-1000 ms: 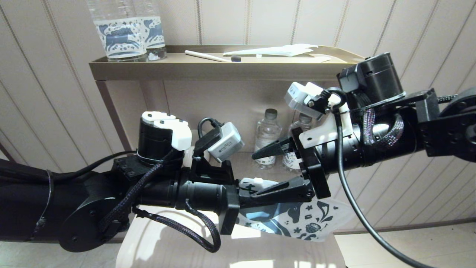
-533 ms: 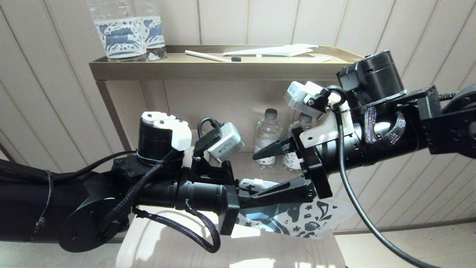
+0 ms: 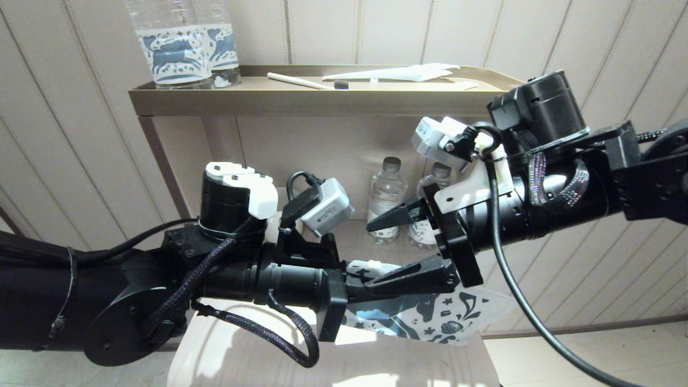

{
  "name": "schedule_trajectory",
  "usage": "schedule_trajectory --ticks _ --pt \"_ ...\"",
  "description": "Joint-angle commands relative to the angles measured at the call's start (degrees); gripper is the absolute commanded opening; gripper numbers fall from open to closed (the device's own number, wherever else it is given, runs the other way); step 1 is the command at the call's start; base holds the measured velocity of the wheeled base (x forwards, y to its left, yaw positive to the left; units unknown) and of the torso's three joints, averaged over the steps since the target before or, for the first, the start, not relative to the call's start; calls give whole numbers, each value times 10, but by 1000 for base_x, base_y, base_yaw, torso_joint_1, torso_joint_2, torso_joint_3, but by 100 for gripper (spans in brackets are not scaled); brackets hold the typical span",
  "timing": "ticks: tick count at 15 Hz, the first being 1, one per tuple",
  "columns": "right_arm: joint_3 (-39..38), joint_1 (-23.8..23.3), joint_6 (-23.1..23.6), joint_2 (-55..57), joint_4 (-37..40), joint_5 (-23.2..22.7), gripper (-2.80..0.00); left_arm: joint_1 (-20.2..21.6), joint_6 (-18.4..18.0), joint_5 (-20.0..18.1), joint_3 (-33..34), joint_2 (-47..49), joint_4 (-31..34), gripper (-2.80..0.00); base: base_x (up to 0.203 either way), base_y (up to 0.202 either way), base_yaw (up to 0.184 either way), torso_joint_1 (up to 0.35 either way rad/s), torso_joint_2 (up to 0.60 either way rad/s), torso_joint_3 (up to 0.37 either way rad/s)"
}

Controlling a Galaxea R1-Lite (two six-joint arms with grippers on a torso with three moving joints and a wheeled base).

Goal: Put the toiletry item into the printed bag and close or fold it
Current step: Close the strorage bag and place it on the desk

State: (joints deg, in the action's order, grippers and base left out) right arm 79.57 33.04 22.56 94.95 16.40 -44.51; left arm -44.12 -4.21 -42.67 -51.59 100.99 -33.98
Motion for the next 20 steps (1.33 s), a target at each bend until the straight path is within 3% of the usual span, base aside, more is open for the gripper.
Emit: schedule_trajectory --ticks 1,2,13,20 --pt "3 0 1 1 4 -3 0 0 0 -2 0 0 -2 -280 0 0 0 0 0 0" --pt "4 0 0 2 4 -3 -280 0 0 -2 0 0 -2 -280 0 0 0 0 0 0" --pt "-2 11 3 3 2 -3 -280 -1 -1 -2 1 0 -2 -280 0 0 0 0 0 0" --pt "-34 -7 4 -33 3 -3 -280 -1 -1 -2 0 4 -2 -280 0 0 0 0 0 0"
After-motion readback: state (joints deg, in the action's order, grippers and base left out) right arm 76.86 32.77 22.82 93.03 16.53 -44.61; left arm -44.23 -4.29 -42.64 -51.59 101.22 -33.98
